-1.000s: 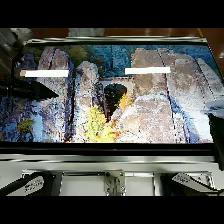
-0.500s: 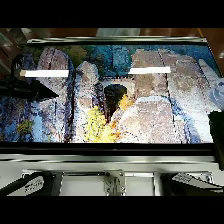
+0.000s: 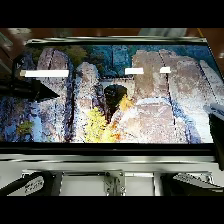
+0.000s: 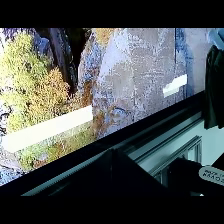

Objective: Fold the shirts.

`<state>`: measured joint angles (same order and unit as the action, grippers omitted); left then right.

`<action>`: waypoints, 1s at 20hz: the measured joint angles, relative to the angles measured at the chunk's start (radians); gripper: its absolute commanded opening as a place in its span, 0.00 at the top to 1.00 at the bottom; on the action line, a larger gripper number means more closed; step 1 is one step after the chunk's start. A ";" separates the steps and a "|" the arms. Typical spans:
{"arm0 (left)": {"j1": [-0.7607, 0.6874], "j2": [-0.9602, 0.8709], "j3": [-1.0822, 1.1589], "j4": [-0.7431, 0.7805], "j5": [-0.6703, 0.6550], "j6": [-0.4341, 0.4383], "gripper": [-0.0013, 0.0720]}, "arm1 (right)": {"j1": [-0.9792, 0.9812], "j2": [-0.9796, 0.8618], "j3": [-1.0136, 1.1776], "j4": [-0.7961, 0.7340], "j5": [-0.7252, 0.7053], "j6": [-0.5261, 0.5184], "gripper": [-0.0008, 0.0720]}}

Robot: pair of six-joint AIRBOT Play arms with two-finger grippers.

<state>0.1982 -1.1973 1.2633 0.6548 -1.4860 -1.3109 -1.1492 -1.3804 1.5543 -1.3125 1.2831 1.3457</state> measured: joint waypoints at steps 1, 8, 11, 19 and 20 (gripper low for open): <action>-0.005 0.000 0.000 0.000 0.006 0.000 0.94 | -0.014 0.001 -0.023 -0.044 0.028 0.018 0.89; -0.035 0.000 0.000 0.000 0.017 -0.007 0.94 | -0.122 0.002 -0.162 -0.252 0.101 0.119 0.24; -0.043 0.000 0.000 0.000 0.019 -0.011 0.94 | -0.158 0.003 -0.178 -0.257 0.075 0.140 0.06; -0.146 -0.009 0.037 0.149 0.183 -0.114 0.94 | -0.082 0.100 -0.138 -0.031 -0.060 0.041 0.06; -0.190 -0.021 0.062 0.249 0.199 -0.167 0.94 | -0.022 0.110 -0.136 -0.003 -0.057 0.029 0.06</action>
<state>0.0082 -1.2179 1.3254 0.9035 -1.2873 -1.4784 -1.1713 -1.2705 1.4185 -1.3151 1.2263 1.3746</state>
